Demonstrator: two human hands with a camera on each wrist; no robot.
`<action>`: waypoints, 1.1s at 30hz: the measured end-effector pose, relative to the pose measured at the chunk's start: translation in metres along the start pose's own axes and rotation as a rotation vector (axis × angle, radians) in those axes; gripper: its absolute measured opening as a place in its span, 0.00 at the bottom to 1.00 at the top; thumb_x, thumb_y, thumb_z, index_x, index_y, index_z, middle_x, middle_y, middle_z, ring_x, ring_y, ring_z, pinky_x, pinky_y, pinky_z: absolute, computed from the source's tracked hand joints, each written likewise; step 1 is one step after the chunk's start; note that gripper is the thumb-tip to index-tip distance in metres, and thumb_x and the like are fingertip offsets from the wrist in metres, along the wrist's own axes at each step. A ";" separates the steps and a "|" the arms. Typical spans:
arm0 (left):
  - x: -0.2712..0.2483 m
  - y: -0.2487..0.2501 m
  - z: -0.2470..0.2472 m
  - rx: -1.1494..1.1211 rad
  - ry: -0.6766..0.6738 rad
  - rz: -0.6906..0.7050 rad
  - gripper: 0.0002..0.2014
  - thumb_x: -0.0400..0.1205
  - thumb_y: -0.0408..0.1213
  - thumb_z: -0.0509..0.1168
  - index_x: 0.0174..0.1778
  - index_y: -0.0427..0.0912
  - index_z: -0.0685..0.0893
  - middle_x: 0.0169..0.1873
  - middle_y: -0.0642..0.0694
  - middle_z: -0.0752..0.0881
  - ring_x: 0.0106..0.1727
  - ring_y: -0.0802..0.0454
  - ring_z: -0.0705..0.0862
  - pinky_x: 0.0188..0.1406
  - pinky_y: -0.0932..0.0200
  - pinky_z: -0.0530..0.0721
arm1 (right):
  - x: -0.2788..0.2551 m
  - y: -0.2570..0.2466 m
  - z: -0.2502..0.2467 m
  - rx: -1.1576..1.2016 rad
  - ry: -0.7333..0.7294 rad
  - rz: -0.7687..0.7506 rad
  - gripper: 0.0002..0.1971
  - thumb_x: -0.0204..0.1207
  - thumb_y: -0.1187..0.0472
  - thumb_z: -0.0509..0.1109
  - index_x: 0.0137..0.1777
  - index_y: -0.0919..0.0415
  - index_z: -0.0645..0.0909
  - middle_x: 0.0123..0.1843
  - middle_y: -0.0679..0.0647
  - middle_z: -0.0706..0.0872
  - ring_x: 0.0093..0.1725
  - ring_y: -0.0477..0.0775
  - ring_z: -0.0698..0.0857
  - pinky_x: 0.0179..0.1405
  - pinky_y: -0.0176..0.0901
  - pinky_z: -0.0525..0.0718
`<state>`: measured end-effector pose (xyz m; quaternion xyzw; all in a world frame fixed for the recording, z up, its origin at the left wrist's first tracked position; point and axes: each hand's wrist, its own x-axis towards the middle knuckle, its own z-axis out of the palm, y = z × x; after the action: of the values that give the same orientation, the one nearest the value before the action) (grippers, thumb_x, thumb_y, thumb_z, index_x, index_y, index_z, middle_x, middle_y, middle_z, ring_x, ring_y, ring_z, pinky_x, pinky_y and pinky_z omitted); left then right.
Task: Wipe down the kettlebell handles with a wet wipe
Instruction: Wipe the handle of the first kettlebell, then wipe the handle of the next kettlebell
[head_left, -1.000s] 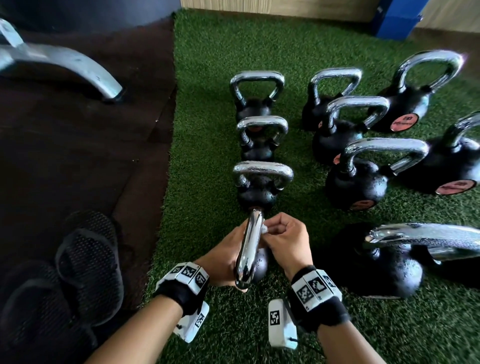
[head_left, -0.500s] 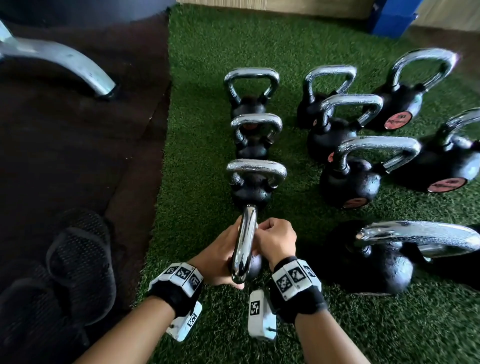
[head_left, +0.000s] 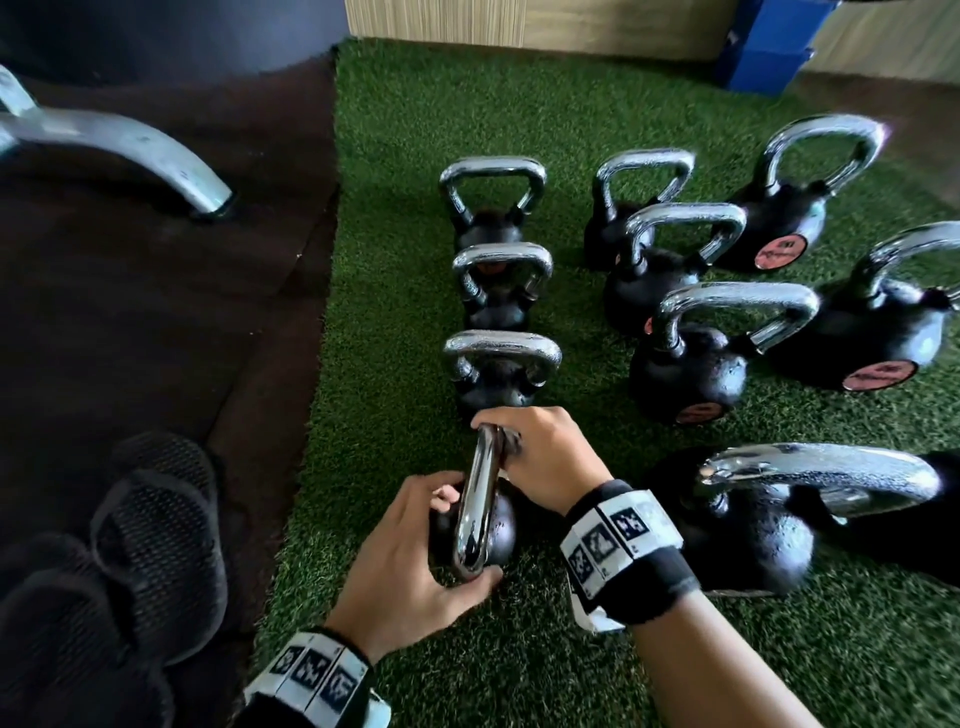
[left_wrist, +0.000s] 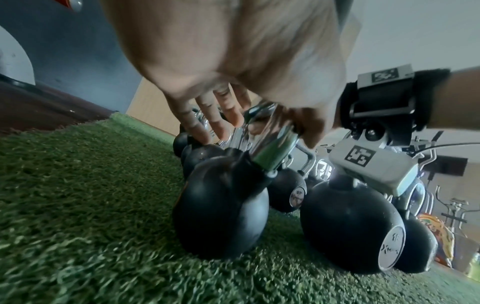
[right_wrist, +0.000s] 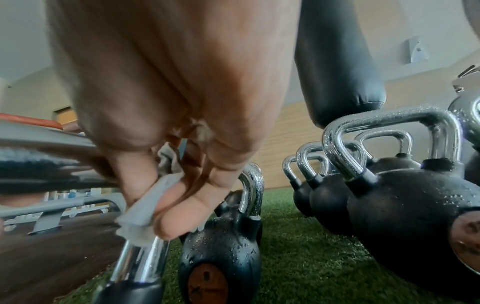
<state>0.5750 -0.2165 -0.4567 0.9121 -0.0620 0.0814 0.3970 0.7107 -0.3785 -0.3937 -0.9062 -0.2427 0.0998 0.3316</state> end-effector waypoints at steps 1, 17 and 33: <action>0.000 0.004 -0.002 0.036 0.014 0.016 0.41 0.68 0.61 0.80 0.73 0.49 0.72 0.58 0.63 0.75 0.55 0.67 0.82 0.53 0.72 0.85 | -0.002 -0.002 -0.002 -0.008 -0.003 0.009 0.20 0.73 0.65 0.72 0.62 0.45 0.89 0.58 0.50 0.92 0.60 0.55 0.89 0.63 0.47 0.85; 0.030 -0.018 -0.047 0.060 -0.002 -0.073 0.24 0.70 0.42 0.84 0.62 0.59 0.90 0.47 0.64 0.88 0.51 0.63 0.89 0.54 0.57 0.90 | -0.063 -0.005 -0.031 -0.153 -0.063 0.347 0.03 0.71 0.58 0.76 0.43 0.56 0.88 0.41 0.54 0.88 0.42 0.58 0.86 0.36 0.40 0.78; 0.105 0.024 -0.129 0.292 -0.389 -0.368 0.15 0.80 0.40 0.74 0.58 0.66 0.88 0.52 0.64 0.89 0.46 0.71 0.89 0.52 0.65 0.90 | -0.070 -0.006 -0.115 0.287 0.066 0.186 0.13 0.78 0.73 0.67 0.54 0.64 0.91 0.40 0.59 0.92 0.28 0.46 0.86 0.34 0.41 0.89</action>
<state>0.6602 -0.1430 -0.3319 0.9539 0.0417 -0.1601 0.2504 0.6871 -0.4734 -0.3007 -0.8708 -0.1301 0.1341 0.4548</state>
